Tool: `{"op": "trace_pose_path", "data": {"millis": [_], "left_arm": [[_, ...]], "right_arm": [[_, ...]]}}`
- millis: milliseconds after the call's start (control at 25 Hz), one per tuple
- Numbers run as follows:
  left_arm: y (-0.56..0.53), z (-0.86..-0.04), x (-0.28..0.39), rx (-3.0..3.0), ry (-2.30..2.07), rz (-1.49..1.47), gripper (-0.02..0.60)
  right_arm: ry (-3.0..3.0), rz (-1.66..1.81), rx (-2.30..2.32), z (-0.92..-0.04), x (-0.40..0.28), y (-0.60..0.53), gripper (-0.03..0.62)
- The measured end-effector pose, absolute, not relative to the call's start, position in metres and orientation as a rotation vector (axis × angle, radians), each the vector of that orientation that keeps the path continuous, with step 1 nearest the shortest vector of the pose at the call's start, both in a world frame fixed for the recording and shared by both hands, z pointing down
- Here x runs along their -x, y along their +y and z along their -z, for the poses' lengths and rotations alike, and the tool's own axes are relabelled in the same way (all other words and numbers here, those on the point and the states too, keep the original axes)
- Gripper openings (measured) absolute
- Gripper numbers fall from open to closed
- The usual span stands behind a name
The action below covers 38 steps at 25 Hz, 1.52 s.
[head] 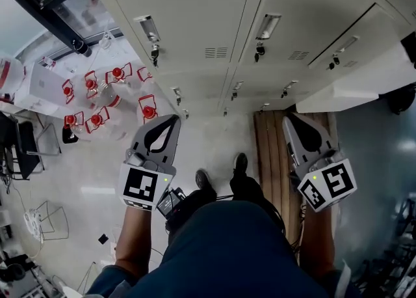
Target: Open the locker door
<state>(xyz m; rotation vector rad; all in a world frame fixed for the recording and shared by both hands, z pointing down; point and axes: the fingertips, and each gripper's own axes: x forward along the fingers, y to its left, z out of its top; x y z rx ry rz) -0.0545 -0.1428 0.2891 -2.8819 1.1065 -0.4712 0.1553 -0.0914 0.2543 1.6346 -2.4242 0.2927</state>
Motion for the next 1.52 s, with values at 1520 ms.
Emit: {"op": "trace_pose_path", "data": {"millis": [1520], "left_arm": [[-0.339,-0.628,0.122,2.784,1.859,0.918,0.079]], "right_arm": [[-2.348,-0.625,-1.167,-0.447,-0.125,-0.204,0.037]]}}
